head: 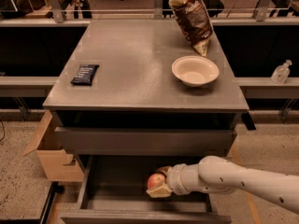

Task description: Place apple into middle drawer

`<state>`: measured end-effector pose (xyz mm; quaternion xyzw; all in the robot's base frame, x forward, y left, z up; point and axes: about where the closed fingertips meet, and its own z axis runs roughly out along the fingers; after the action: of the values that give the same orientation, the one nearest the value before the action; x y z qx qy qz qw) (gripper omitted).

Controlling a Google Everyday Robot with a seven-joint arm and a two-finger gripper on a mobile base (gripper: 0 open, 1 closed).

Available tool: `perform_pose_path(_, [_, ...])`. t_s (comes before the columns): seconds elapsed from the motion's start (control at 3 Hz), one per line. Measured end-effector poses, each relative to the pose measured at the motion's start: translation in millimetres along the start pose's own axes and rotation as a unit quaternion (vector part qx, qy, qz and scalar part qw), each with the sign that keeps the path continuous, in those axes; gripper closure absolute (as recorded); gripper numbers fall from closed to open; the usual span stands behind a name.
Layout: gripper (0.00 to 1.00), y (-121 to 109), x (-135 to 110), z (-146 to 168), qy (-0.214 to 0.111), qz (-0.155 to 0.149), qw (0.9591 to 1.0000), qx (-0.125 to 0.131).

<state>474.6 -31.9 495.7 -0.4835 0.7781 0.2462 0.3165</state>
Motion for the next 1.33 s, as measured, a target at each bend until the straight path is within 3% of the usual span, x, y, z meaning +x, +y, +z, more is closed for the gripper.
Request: perform_pose_path(1.33, [1.0, -28, 22, 57, -0.011, 0.021, 0.9997, 0.01])
